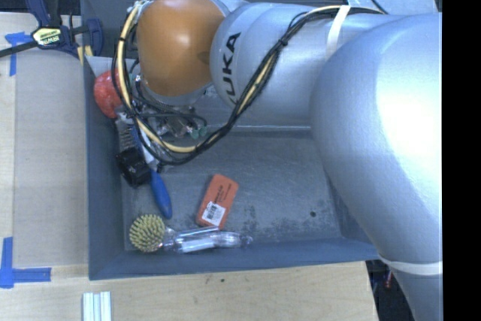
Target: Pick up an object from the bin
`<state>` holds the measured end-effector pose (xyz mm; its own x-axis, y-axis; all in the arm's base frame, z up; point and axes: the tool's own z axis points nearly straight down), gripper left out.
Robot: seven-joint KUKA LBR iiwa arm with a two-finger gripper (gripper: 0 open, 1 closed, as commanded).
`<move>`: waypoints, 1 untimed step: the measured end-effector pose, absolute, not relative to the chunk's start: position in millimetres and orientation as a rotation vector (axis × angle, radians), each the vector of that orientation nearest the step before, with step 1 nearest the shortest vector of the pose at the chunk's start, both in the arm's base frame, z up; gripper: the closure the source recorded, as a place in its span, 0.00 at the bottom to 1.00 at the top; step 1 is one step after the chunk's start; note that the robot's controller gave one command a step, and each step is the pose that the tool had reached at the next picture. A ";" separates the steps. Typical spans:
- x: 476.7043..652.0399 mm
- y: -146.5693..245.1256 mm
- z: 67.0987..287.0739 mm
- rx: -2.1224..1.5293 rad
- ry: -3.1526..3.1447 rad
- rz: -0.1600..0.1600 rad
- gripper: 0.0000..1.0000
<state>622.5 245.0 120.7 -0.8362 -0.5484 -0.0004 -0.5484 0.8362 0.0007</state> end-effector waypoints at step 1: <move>627.5 241.8 76.1 -1.907 2.484 -0.015 0.00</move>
Offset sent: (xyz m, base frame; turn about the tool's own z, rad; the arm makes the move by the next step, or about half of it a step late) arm -0.0025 -0.0052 -0.0507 -0.5410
